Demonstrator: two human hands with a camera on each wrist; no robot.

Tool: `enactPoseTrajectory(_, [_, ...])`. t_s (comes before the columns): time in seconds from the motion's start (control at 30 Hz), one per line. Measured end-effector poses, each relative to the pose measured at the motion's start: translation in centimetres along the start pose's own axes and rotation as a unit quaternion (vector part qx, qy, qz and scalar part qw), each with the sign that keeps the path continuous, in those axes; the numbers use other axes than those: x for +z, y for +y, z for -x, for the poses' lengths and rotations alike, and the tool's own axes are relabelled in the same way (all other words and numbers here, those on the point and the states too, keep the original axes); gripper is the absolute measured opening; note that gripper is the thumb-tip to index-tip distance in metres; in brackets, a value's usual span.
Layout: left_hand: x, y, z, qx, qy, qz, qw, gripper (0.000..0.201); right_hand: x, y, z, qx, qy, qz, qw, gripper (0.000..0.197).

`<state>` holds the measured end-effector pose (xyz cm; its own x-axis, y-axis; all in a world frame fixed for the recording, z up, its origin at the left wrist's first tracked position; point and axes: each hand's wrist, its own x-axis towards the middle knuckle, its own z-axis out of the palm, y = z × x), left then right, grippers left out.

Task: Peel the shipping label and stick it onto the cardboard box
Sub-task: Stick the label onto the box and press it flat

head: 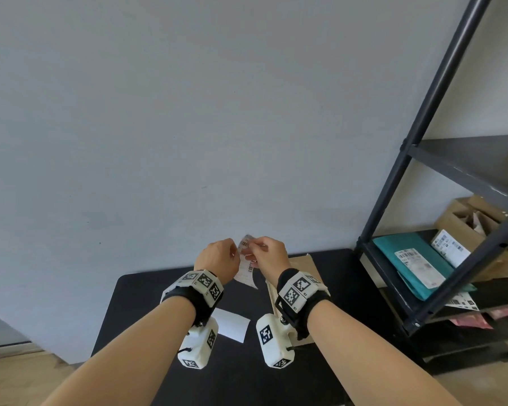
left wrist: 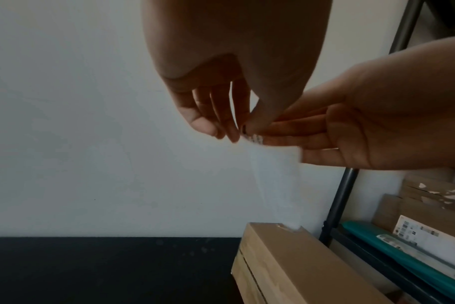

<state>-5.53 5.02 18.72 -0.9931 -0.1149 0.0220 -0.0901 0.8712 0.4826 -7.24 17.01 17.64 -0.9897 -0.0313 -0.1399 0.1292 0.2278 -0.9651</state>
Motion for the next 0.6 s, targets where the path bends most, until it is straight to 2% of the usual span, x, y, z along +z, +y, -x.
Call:
enactPoseTrajectory(0.1, [-0.2,-0.7,-0.3,-0.024,-0.008,0.076,0.997,0.02,-0.2,0.0,0.0,-0.01,-0.014,0.006,1.0,0.015])
enactPoseTrajectory(0.3, [-0.2,-2.5,-1.2,-0.046,-0.036,0.187,0.981,0.015,-1.3,0.4,-0.7,-0.019,0.031,0.055,0.998,0.008])
enactPoseTrajectory(0.47, [0.2,-3.0,-1.7,-0.059,-0.061,0.259,0.962,0.005,-2.5,1.6,-0.8,0.016,0.054,0.074,0.996,0.029])
enactPoseTrajectory(0.53, [0.5,-2.8,-1.9,-0.066,-0.083,0.297,0.949,0.017,-2.9,2.3,-0.8,0.037,0.047,0.065,0.996,0.032])
enactPoseTrajectory(0.6, [0.9,-2.6,-2.0,-0.07,-0.101,0.327,0.937,0.016,-3.4,2.9,-0.8,0.04,0.04,0.076,0.995,0.029])
